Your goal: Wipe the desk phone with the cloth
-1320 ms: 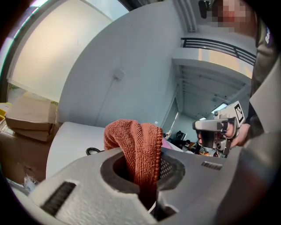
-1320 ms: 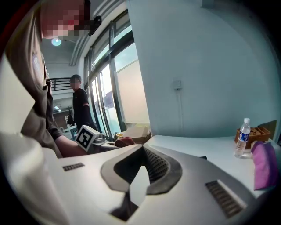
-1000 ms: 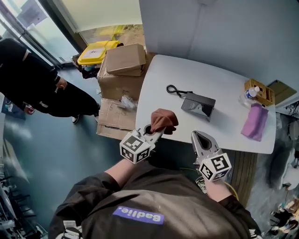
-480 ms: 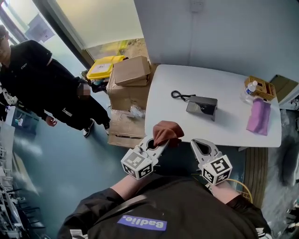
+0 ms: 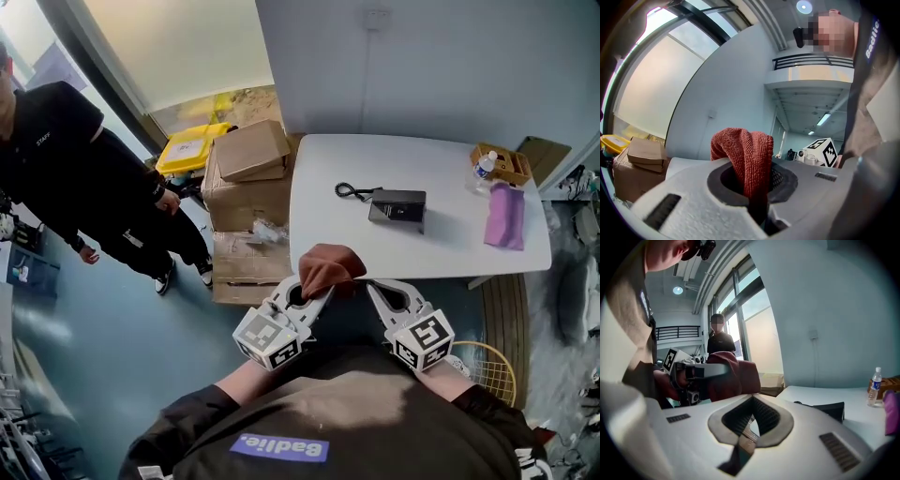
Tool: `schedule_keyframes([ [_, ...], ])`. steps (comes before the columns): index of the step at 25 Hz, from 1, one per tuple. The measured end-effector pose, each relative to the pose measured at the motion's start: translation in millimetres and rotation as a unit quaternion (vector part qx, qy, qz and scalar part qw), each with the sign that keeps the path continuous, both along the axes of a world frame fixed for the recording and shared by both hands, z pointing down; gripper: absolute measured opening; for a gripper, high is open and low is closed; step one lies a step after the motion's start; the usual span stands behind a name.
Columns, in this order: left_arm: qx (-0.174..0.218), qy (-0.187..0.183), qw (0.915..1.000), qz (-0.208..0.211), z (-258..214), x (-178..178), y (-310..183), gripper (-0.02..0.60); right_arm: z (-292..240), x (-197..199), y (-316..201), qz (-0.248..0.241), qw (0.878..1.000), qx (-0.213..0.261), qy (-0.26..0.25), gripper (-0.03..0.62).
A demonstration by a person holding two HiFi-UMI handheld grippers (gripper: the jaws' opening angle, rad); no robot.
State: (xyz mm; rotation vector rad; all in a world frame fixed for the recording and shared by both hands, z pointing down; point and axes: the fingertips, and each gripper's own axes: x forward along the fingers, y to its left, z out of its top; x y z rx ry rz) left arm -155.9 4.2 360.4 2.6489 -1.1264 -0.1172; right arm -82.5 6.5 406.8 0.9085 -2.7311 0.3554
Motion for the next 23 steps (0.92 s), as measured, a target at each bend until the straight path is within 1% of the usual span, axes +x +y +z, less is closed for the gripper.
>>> schedule_keyframes([
  [3, 0.004, 0.0, 1.0, 0.005, -0.4, -4.4, 5.2, 0.032, -0.3, -6.0, 6.2, -0.009, 1.0, 0.009, 0.005, 0.026],
  [5, 0.006, 0.001, 1.0, 0.005, 0.0, -6.1, 5.3, 0.032, -0.6, -5.7, 4.3, -0.005, 1.0, 0.013, 0.004, 0.026],
  [17, 0.008, 0.005, 0.9999, 0.007, -3.5, -4.2, 8.4, 0.032, 0.6, -7.2, 4.0, -0.008, 1.0, 0.013, 0.003, 0.026],
  [23, 0.01, 0.006, 0.9999, 0.006, 2.5, 0.3, 9.3, 0.032, 7.1, -3.8, 4.0, -0.011, 1.0, 0.012, 0.005, 0.026],
])
